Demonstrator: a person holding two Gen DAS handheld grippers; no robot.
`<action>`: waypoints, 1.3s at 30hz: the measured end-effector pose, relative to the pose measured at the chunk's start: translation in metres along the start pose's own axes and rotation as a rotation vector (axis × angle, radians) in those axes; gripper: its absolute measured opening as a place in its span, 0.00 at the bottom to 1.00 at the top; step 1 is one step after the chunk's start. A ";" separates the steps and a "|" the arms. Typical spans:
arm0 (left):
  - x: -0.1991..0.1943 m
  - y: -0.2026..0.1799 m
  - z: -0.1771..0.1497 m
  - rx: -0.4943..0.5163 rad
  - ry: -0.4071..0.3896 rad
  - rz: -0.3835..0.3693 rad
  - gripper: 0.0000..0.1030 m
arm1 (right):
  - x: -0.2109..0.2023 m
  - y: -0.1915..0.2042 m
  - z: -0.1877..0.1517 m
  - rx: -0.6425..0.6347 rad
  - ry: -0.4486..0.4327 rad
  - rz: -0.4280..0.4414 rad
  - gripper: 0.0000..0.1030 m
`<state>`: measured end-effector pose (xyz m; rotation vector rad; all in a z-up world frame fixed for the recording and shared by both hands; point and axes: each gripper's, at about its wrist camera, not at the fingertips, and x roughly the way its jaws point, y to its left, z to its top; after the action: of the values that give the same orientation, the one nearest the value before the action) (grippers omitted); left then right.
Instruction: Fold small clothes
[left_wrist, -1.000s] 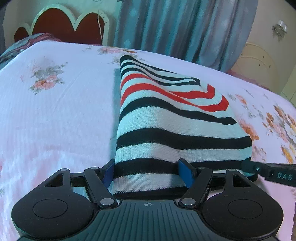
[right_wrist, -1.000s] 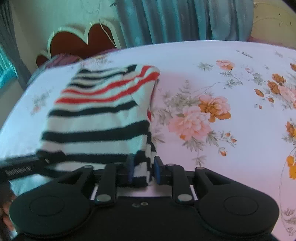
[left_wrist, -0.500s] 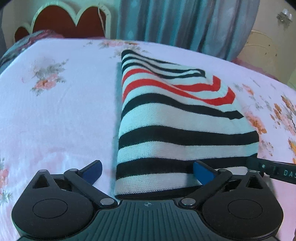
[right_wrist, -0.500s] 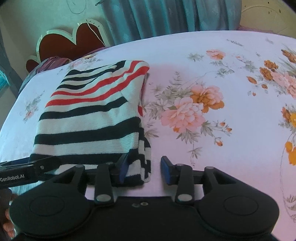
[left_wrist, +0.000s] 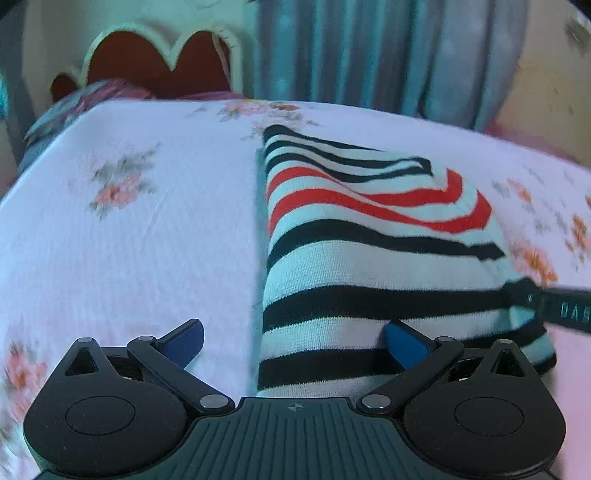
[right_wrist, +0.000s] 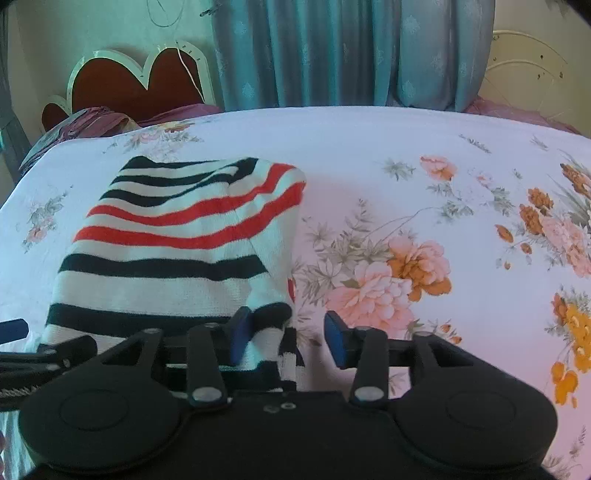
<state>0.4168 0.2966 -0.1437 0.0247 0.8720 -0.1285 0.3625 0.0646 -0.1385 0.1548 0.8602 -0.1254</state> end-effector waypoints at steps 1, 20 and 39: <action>0.002 0.002 0.000 -0.028 0.009 -0.002 1.00 | -0.001 0.001 -0.001 -0.004 -0.002 0.001 0.44; -0.097 -0.005 -0.027 -0.054 -0.078 0.065 1.00 | -0.105 -0.018 -0.055 -0.053 -0.023 0.194 0.63; -0.352 -0.061 -0.139 0.007 -0.218 0.119 1.00 | -0.344 -0.051 -0.141 -0.122 -0.323 0.120 0.99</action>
<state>0.0797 0.2828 0.0380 0.0683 0.6509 -0.0218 0.0270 0.0566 0.0288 0.0689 0.5331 0.0147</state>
